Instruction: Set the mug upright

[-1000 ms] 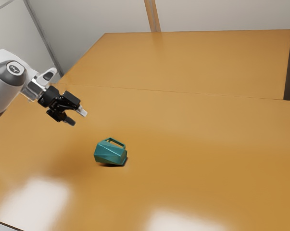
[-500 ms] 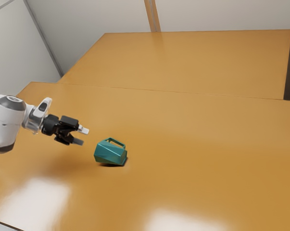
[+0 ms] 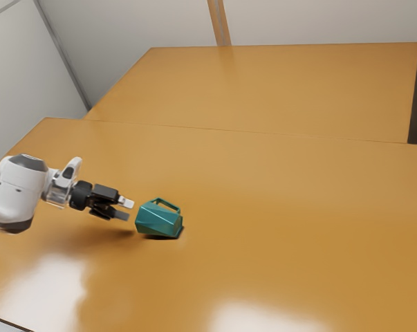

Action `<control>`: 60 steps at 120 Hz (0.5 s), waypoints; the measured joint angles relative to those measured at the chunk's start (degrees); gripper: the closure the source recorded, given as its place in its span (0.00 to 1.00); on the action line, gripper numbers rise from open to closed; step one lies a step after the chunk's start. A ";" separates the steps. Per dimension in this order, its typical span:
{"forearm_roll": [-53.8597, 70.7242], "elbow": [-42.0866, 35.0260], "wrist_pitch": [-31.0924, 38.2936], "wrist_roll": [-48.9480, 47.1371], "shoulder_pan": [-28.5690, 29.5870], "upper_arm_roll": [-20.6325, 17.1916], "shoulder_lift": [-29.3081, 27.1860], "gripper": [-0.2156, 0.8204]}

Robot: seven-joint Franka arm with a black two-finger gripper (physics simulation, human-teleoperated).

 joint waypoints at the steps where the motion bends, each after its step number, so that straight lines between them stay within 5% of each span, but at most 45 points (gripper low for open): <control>1: -0.05 0.01 0.01 0.16 -0.10 0.00 0.02 0.23; 60: -2.74 0.36 1.11 6.69 -3.89 -0.09 1.55 0.23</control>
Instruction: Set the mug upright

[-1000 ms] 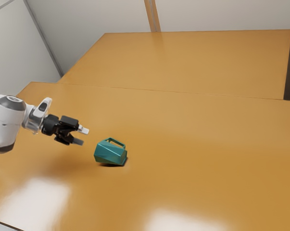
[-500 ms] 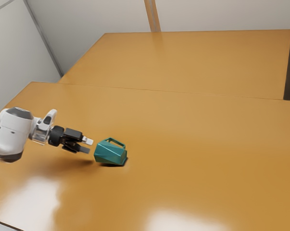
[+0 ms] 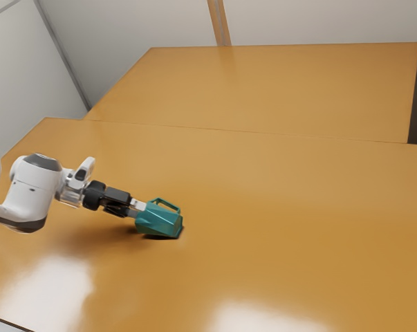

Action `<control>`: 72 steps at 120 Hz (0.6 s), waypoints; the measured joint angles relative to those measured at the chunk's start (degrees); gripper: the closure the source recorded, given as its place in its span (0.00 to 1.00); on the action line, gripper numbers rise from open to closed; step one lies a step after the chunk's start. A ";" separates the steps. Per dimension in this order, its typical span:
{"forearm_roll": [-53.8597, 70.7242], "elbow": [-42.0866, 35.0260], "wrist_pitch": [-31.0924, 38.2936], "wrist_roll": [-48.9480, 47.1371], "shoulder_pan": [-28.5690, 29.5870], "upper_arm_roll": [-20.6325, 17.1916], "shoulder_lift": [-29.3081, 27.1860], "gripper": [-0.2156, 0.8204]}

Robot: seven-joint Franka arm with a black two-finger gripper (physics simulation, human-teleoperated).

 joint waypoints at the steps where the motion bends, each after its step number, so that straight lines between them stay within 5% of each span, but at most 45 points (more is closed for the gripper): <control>1: -0.03 0.00 0.02 0.07 -0.02 0.00 0.05 0.23; 50: -1.09 0.01 1.84 2.36 -2.02 -0.51 1.31 0.23; 72: -1.19 0.01 2.16 2.94 -2.12 -0.52 1.33 0.33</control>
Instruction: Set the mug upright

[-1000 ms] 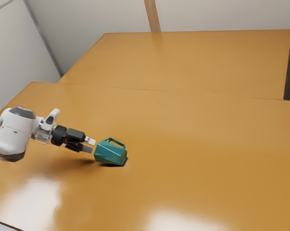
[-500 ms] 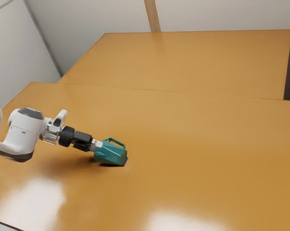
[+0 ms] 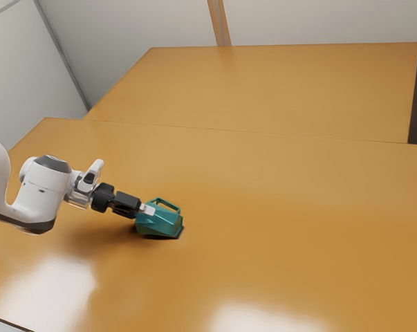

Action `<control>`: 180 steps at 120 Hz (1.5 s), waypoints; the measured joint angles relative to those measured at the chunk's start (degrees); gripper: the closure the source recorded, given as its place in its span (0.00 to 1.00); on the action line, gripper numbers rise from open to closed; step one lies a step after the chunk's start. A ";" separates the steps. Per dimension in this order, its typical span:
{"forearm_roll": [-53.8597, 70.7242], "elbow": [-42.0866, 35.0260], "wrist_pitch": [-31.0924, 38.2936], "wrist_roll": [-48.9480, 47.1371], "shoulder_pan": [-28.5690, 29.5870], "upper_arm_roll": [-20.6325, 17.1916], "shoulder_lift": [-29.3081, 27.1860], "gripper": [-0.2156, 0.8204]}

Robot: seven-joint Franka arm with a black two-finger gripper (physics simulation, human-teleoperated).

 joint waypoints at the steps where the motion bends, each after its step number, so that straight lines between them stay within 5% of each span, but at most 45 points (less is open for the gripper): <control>1: 0.00 0.00 0.01 0.02 -0.01 0.00 0.00 0.34; 75: -0.07 0.08 0.21 0.99 -0.74 -0.16 -0.24 0.87; 120: 1.34 0.66 0.97 -0.30 -4.09 -0.05 -6.68 0.96; 180: 38.11 7.28 4.95 -12.57 -10.43 0.14 -12.63 0.97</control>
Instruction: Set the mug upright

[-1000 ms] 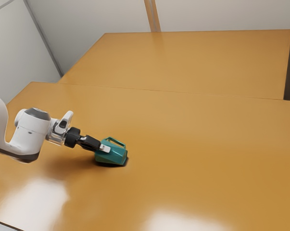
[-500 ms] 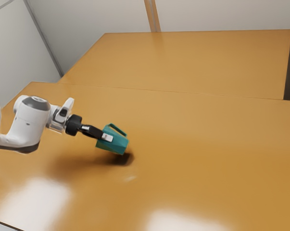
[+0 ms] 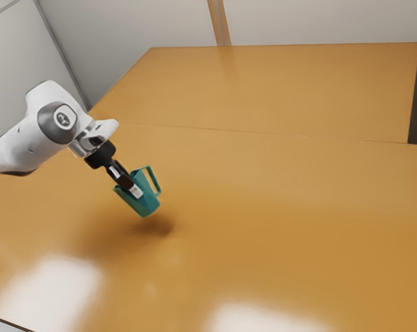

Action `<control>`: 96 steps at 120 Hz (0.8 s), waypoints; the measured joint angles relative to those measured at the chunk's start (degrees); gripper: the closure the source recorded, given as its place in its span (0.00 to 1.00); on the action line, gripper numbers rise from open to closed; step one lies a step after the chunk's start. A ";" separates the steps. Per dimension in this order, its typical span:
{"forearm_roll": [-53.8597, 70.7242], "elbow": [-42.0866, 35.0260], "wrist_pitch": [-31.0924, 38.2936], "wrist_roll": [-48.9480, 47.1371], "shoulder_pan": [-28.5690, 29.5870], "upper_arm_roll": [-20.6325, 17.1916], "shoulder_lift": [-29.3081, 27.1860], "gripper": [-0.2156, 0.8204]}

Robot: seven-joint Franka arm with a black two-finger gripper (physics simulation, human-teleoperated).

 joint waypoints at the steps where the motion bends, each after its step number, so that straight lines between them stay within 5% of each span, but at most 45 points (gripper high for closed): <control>1: 0.60 0.00 0.12 -0.28 -0.13 -0.01 -0.04 0.97; 96: 29.12 -5.74 13.73 -31.00 -5.38 -6.53 -1.78 0.97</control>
